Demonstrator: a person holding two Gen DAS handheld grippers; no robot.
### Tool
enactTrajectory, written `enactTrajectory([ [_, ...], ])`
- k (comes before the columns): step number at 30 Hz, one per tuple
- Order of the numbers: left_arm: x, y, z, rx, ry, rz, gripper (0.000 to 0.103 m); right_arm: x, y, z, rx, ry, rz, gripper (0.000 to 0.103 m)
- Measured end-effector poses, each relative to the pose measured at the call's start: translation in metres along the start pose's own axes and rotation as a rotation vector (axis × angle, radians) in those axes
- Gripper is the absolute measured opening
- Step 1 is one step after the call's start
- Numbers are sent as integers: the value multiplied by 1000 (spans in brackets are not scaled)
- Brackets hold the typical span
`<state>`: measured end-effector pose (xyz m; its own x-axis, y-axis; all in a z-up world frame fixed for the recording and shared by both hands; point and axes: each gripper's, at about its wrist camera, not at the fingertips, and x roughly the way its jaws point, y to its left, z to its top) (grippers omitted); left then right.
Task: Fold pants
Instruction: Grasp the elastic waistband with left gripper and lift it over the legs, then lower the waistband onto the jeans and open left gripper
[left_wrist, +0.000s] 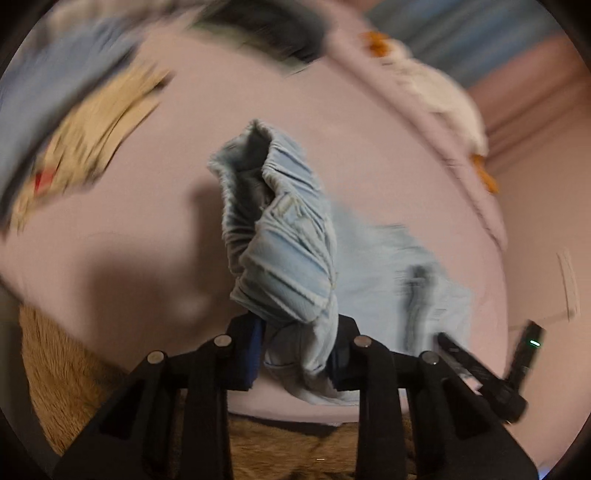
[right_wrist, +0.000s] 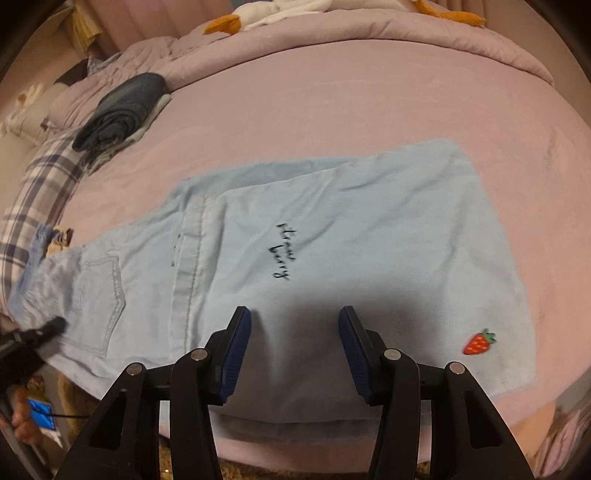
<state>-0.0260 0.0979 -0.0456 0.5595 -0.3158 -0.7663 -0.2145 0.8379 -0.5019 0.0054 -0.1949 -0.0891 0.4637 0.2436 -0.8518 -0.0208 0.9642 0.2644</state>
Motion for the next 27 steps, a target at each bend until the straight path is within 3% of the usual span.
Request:
enactTrajectory([
  [3, -20, -48, 9, 144, -58, -89, 27, -10, -12, -2, 33, -31, -29, 52],
  [6, -24, -99, 12, 286, -54, -182, 26, -24, -28, -5, 78, -72, -42, 52],
  [11, 4, -180, -6, 506, 4, -252, 26, -43, -55, -12, 144, -133, -69, 52],
  [13, 30, -208, -20, 575, 67, -272, 26, -48, -68, -16, 181, -153, -81, 52],
  [20, 110, -245, -55, 661, 226, -205, 32, -51, -109, -33, 296, -157, -100, 52],
  [23, 127, -249, -60, 659, 304, -243, 45, -54, -124, -41, 337, -157, -89, 52],
  [25, 130, -251, -66, 639, 379, -263, 62, -56, -127, -44, 358, -154, -77, 52],
  [27, 121, -250, -66, 632, 400, -290, 69, -60, -129, -46, 361, -159, -81, 52],
])
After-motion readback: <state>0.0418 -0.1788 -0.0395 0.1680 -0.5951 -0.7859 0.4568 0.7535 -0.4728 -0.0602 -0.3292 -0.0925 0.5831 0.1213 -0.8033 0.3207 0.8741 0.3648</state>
